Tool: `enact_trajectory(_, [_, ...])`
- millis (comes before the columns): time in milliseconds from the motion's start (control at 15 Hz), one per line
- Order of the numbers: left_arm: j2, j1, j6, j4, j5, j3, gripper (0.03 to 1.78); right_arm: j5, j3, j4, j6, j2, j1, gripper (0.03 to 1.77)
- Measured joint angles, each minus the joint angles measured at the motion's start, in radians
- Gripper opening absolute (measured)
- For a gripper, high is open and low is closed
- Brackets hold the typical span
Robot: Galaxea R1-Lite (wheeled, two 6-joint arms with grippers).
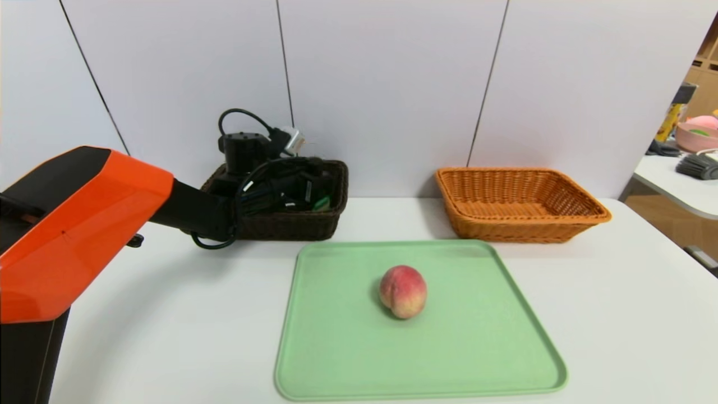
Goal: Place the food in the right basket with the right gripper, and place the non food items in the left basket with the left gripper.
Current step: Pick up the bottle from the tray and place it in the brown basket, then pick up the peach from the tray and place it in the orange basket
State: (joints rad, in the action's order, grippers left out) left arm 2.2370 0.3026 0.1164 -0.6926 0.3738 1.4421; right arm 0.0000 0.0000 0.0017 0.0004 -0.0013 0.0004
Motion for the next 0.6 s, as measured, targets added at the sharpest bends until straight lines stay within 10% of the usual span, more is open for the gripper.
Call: enact_trajectory(600, [-0.039, 0.001, 0.005, 0.005, 0.0, -0.012, 1.45, 0.0, 0.0, 0.0, 0.0, 0.0, 0.0, 1.7])
